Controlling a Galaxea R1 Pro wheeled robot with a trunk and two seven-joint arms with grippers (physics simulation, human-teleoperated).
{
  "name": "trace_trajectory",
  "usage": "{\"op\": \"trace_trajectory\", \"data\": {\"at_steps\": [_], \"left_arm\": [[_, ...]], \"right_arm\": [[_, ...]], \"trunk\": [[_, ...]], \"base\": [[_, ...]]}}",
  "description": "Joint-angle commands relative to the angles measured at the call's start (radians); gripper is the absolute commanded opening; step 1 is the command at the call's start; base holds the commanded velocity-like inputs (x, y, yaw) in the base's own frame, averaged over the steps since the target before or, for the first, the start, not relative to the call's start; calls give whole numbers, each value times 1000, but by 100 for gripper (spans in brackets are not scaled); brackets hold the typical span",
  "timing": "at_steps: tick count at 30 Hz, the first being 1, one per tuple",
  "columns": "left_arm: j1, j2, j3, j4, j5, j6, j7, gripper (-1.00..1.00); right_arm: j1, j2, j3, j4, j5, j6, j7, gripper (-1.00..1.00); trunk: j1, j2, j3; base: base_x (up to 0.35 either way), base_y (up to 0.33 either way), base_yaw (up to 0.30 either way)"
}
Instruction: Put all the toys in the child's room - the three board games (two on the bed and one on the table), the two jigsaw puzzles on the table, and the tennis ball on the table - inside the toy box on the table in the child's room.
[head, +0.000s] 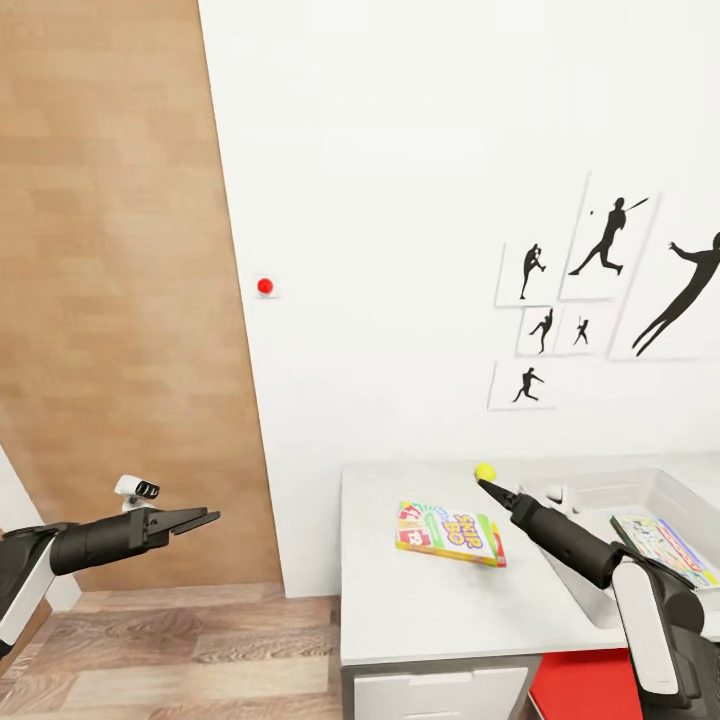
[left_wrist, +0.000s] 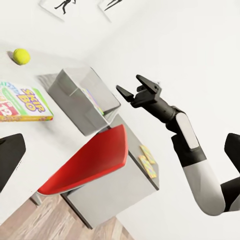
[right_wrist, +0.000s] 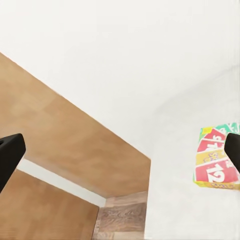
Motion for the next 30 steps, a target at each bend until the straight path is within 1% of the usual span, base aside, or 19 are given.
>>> {"op": "trace_trajectory", "data": {"at_steps": [1,2,3,5,6,8,9,10,11,14,18,30], "left_arm": [[0,0,0,0,1,11,-2,100],[0,0,0,0,1,11,-2,100],[0,0,0,1,1,11,-1,100],[0,0,0,1,1,11,0,100],[0,0,0,1,1,11,1,100],[0,0,0,1,1,11,2,100],[0,-1,0,1,1,11,3,100],[0,-1,0,1,1,11,4,100],[0,-1,0,1,1,10,5,100],[0,-1,0,1,1,10,6,100],[0,-1,0,1,1,9,7,100],[0,-2,-1,1,1,9,9,100]], "right_arm": [[0,0,0,0,4,7,-9,100],[0,0,1,1,7,9,-24,100],[0,1,3,2,13,11,-59,100],[0,2,8,4,16,14,-97,100],[0,2,15,6,18,17,-138,100],[0,4,25,7,20,20,-177,100],[0,4,40,7,20,21,-214,100],[0,5,49,7,20,21,-231,100],[0,5,66,8,20,22,-258,100],[1,7,89,8,18,19,-292,100],[1,8,101,8,22,16,-311,100],[0,18,109,7,24,14,-324,100]], "trunk": [[1,-1,0],[1,-1,0],[1,-1,0],[1,-1,0],[1,-1,0],[1,-1,0],[1,-1,0],[1,-1,0],[1,-1,0],[1,-1,0],[1,-1,0],[1,-1,0]], "base": [[135,43,0],[127,35,0],[97,22,0],[70,16,0],[40,9,0],[29,7,0],[16,4,0],[13,3,0],[8,2,0],[5,1,0],[1,0,0],[0,0,0]]}}
